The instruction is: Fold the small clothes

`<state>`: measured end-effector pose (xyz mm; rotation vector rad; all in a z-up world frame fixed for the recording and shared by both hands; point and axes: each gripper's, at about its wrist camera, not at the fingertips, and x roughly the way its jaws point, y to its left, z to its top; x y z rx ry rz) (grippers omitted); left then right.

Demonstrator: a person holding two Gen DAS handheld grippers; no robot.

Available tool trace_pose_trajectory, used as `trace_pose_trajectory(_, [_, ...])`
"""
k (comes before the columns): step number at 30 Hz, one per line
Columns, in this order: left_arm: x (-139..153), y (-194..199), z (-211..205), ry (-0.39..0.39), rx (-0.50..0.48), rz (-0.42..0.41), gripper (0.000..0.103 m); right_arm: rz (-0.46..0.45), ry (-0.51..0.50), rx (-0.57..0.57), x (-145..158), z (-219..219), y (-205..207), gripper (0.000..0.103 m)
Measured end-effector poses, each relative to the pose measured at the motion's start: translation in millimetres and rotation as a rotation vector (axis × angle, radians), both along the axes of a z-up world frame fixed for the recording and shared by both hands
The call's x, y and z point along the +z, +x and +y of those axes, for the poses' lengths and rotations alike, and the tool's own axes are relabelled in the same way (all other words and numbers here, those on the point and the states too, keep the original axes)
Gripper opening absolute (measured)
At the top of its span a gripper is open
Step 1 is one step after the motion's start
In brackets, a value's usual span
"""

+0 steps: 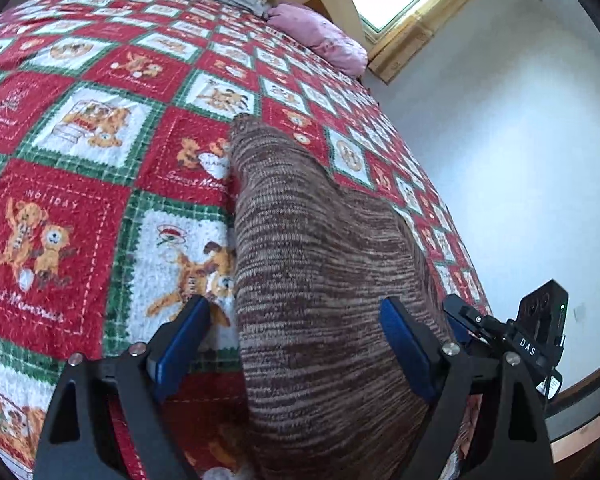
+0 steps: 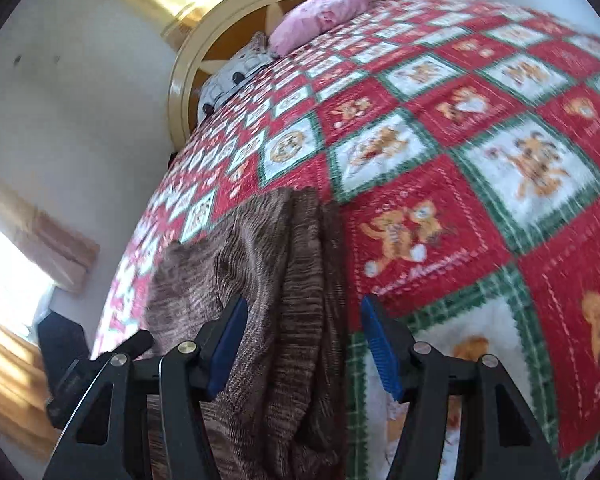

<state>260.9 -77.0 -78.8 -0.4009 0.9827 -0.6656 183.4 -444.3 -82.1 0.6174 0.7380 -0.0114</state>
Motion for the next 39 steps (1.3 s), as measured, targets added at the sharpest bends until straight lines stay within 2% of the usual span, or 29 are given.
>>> trace_pose_trajectory(4, [4.8,-7.4,13.5,0.002,0.078,-0.041,0.09,-0.022,-0.017,0.069,-2.8,9.8,-4.7,0.061])
trace_pose_trajectory(6, [1.0,-5.8,21.3,-0.019,0.113,-0.042,0.09,-0.037,0.026,0.066,-6.6,3.9,-8.0,0.061])
trace_pose_trajectory(8, [-2.4,-1.7,21.3,-0.031,0.104,-0.027,0.091,-0.04,0.051,0.062,-10.0,0.0,-8.7,0.061])
trace_pose_trajectory(10, [-0.6,1.3,14.1,-0.011,0.072,-0.03,0.098,-0.032,0.043,0.064,-8.3,-0.7,-4.9,0.061])
trace_pose_trajectory(14, [1.2,3.3,-0.9,0.05,0.037,-0.055,0.098,-0.056,0.014,-0.042,0.6,-12.3,-6.9,0.061])
trace_pose_trajectory(16, [1.3,4.1,-4.1,0.053,0.026,-0.055,0.098,-0.03,0.045,-0.037,-7.0,-16.0,-2.6,0.061])
trace_pose_trajectory(17, [0.9,4.8,-5.5,0.038,0.014,-0.05,0.098,-0.027,0.027,-0.025,-7.9,-13.3,-1.7,0.061])
trace_pose_trajectory(19, [-1.3,5.7,-9.0,0.001,-0.02,-0.037,0.094,-0.021,0.009,0.05,-7.1,-1.5,6.3,0.061])
trace_pose_trajectory(20, [-1.7,5.2,-10.8,-0.008,-0.037,-0.036,0.088,-0.022,0.016,0.1,-7.0,5.0,9.5,0.061])
trace_pose_trajectory(21, [-5.4,6.5,-15.0,-0.024,-0.076,-0.004,0.074,-0.024,0.008,0.142,-6.9,11.2,11.5,0.063])
trace_pose_trajectory(23, [-6.6,5.0,-23.7,0.025,-0.088,-0.014,0.072,-0.016,-0.06,0.173,-5.7,22.3,13.4,0.063])
trace_pose_trajectory(24, [-6.0,4.0,-25.0,0.034,-0.092,-0.019,0.072,-0.017,-0.06,0.175,-6.3,22.6,13.0,0.063])
trace_pose_trajectory(26, [-6.6,4.5,-22.1,0.015,-0.092,-0.012,0.072,-0.036,-0.001,0.153,-9.3,13.6,9.0,0.063])
trace_pose_trajectory(27, [-7.2,4.7,-19.7,0.001,-0.091,-0.007,0.072,-0.042,0.029,0.105,-11.2,5.4,6.0,0.059])
trace_pose_trajectory(31, [-7.5,1.8,-17.3,0.002,-0.089,-0.022,0.072,-0.062,0.034,-0.028,-10.4,-11.5,-6.1,0.059])
trace_pose_trajectory(33, [-6.9,0.4,-18.5,0.014,-0.089,-0.029,0.072,-0.04,0.024,0.015,-10.1,-8.2,-2.3,0.06])
trace_pose_trajectory(36, [-7.1,0.3,-19.1,0.002,-0.09,-0.028,0.072,-0.029,0.014,0.165,-9.3,13.5,8.0,0.061])
trace_pose_trajectory(37, [-6.8,0.4,-18.9,-0.004,-0.09,-0.027,0.072,-0.021,-0.053,0.19,-7.7,24.7,9.8,0.062])
trace_pose_trajectory(39, [-6.4,-0.7,-18.4,-0.007,-0.089,-0.029,0.072,-0.009,-0.118,0.198,-7.0,34.7,13.1,0.061])
